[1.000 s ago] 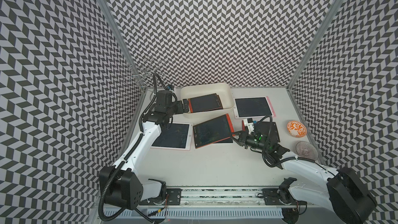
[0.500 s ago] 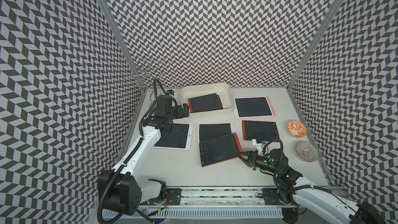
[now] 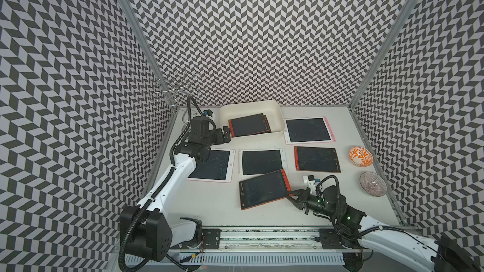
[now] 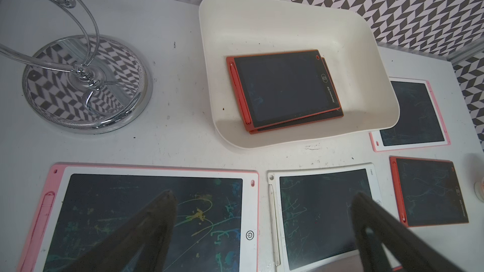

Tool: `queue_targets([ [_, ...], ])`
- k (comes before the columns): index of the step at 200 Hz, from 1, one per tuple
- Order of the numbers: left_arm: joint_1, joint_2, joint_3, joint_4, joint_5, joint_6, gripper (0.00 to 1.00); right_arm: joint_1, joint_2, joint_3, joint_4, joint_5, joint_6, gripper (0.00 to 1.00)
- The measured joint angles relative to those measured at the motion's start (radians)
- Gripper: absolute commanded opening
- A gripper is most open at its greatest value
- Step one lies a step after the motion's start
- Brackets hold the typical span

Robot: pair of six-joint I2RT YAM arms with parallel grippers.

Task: Take out the writing tablet from the storage box
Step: Place the writing tablet at the center of the board.

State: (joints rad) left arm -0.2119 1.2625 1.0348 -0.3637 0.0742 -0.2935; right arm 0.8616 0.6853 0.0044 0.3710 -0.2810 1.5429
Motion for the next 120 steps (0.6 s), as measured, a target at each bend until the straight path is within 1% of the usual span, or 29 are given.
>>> queue_targets([
  [51, 0.0, 0.002, -0.012, 0.011, 0.004, 0.0, 0.99, 0.033, 0.112, 0.0, 0.037, 0.024, 0.017, 0.0],
  [86, 0.0, 0.007, -0.023, 0.022, 0.008, 0.0, 0.99, 0.042, 0.14, 0.0, 0.053, 0.023, 0.021, 0.0],
  [107, 0.0, 0.01, -0.029, 0.023, 0.01, 0.0, 0.99, 0.046, 0.141, 0.0, 0.053, 0.02, 0.021, 0.14],
  [120, 0.0, 0.012, -0.029, 0.026, 0.011, 0.0, 0.99, 0.047, 0.145, 0.0, 0.04, 0.018, 0.019, 0.2],
])
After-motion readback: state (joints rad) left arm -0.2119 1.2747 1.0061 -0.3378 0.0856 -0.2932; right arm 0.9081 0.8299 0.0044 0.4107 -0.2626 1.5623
